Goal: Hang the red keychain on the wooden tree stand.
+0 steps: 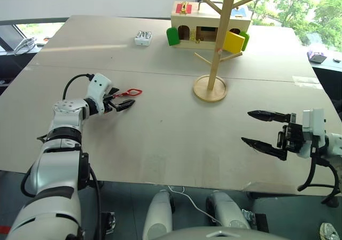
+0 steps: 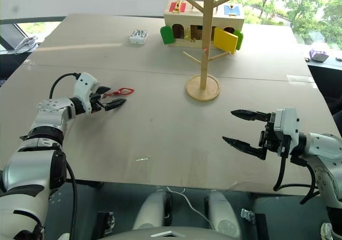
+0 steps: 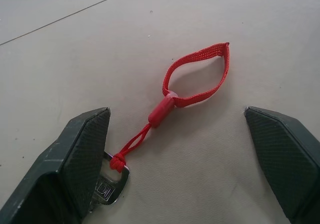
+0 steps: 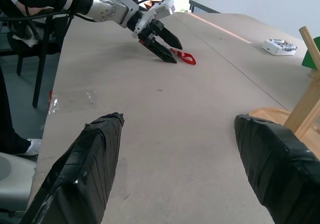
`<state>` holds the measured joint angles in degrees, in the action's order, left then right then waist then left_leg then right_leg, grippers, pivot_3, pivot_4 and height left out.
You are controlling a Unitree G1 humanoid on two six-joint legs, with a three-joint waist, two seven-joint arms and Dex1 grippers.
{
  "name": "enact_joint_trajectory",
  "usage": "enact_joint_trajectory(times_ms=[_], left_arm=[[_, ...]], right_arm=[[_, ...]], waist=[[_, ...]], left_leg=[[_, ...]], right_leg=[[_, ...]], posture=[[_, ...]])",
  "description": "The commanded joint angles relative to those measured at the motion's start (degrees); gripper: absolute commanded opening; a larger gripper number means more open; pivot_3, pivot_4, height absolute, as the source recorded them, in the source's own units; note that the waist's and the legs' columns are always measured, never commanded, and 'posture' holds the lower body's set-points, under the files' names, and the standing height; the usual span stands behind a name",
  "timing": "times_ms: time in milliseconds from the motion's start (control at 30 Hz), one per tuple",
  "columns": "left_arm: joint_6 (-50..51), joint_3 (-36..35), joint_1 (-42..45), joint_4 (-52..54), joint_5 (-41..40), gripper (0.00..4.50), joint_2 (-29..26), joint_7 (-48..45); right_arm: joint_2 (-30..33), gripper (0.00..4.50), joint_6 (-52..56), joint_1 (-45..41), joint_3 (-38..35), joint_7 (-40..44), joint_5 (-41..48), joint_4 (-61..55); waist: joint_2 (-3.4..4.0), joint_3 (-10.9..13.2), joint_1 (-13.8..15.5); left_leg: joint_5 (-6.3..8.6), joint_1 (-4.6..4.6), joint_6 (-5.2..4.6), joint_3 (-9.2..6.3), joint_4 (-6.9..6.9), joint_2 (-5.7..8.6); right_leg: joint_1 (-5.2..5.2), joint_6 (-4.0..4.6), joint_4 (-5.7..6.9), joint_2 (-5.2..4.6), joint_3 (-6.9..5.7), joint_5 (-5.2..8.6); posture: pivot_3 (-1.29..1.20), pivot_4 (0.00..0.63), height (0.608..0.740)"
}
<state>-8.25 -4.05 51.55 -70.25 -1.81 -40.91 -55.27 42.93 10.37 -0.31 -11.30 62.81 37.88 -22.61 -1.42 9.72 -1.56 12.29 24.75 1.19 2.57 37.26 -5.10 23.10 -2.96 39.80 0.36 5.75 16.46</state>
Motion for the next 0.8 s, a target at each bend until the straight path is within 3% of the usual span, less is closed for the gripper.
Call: enact_joint_trajectory(times_ms=[33,100,233,433,467,800], left_arm=[[0.15,0.18,-0.1,-0.75,1.08,4.44,0.06,0.53],[-0.29,0.24,-0.1,-0.53,1.08,4.44,0.38,0.62],[-0.71,0.11,0.6,-0.19,0.89,3.33,0.89,0.76],[-1.15,-0.05,1.0,-0.36,0.99,0.31,0.99,0.98],[-1.19,-0.08,0.97,-0.38,1.05,0.03,1.0,1.01],[-4.23,-1.46,-1.73,4.63,-1.13,0.03,3.04,0.46]], right_arm=[[0.35,3.81,0.12,-0.67,-2.22,-0.5,1.12,-1.77],[0.21,3.81,0.34,-0.73,-2.23,-0.77,1.22,-1.9],[0.09,3.81,0.63,-0.66,-2.16,-1.1,1.33,-2.26],[-0.03,3.81,1.25,-1.62,-2.15,-1.91,1.66,-2.05],[-0.03,3.81,1.26,-1.57,-2.15,-1.97,1.66,-2.11],[1.37,3.81,3.59,-1.37,-4.72,-1.8,4.55,-2.8]], waist=[[0.0,0.0,0.01],[-0.01,-0.01,0.02],[0.0,-0.02,0.35],[0.0,-0.02,0.4],[0.0,-0.02,0.45],[0.0,-0.02,0.66]], left_leg=[[0.0,0.0,0.0,0.0,0.0,0.0],[0.0,0.0,0.0,0.0,0.0,0.0],[0.0,-0.01,0.0,0.0,0.03,0.0],[0.0,-0.01,0.0,0.0,0.06,0.0],[0.0,0.0,0.0,0.0,0.06,0.0],[0.0,0.01,0.0,0.0,0.06,0.0]], right_leg=[[0.0,0.0,0.01,0.0,0.0,0.0],[0.0,0.0,0.0,0.0,0.0,0.0],[-0.01,0.0,0.02,0.0,0.0,0.0],[-0.01,0.0,0.04,0.01,0.0,0.0],[-0.01,0.0,0.04,0.01,0.0,0.0],[-0.01,0.0,0.02,0.0,0.0,0.0]], posture=[[0.0,0.15,0.735],[0.0,0.15,0.735],[0.0,0.15,0.735],[0.0,0.15,0.735],[0.0,0.15,0.735],[0.0,0.15,0.735]])
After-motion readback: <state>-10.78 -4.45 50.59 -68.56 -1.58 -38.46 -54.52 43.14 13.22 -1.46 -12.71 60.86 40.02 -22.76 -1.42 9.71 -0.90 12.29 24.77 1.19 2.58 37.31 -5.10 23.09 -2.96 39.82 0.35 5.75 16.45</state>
